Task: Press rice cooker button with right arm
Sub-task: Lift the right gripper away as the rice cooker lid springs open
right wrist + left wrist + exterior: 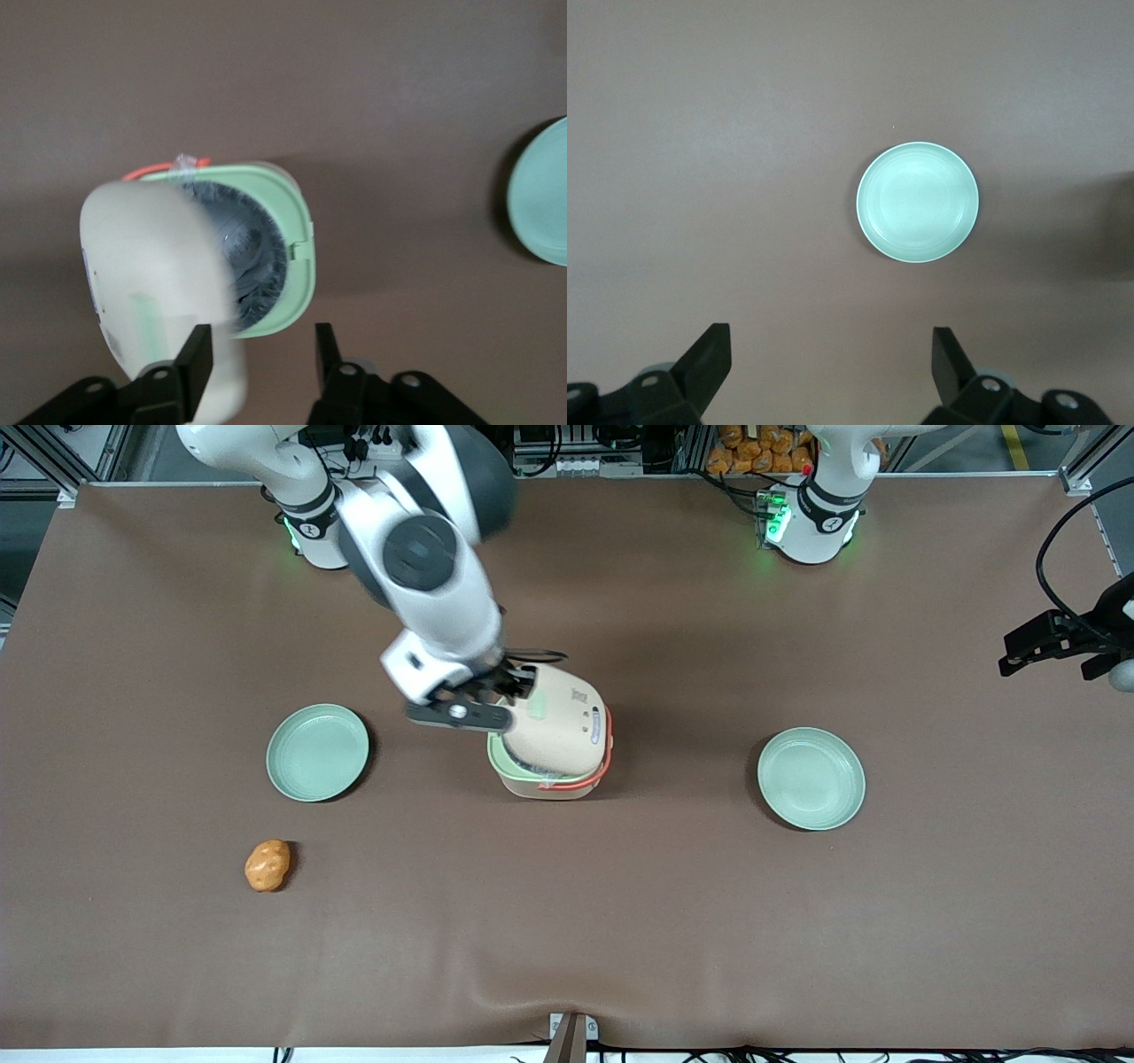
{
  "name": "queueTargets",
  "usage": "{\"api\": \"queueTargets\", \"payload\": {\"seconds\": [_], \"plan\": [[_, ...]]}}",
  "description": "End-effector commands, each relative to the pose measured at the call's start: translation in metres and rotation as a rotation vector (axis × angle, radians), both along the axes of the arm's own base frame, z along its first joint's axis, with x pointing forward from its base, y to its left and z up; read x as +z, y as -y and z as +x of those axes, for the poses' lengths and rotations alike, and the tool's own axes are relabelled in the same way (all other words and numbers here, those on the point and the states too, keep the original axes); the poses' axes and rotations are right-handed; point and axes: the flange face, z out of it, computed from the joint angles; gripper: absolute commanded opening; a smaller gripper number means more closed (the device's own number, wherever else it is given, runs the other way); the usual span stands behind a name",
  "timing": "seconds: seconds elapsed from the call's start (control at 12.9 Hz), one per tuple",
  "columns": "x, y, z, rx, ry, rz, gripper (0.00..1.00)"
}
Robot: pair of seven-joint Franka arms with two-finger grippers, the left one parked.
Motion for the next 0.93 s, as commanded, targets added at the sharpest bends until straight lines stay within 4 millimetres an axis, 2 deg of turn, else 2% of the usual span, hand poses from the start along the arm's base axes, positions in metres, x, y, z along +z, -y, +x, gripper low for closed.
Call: {"api": "queueTargets", "payload": {"seconds": [0.0, 0.08, 0.23, 0.31, 0.39, 0.54, 0.62, 0.85], "plan": [[0.072, 0.068, 0.004, -0.008, 0.032, 0.045, 1.0], [0.095, 0.107, 0.007, 0.022, 0.039, 0.05, 1.0], [0.116, 0.17, 0.012, 0.079, 0.026, 0.04, 1.0], [0.13, 0.203, 0.009, 0.096, 0.021, 0.041, 1.0], [0.137, 0.232, 0.007, 0.09, 0.001, 0.036, 1.0], [0.146, 0.274, 0.002, 0.058, -0.016, -0.009, 1.0], [0.147, 0.289, -0.002, 0.096, -0.022, -0.043, 1.0], [0.144, 0.344, -0.005, 0.159, -0.012, -0.06, 1.0]]}}
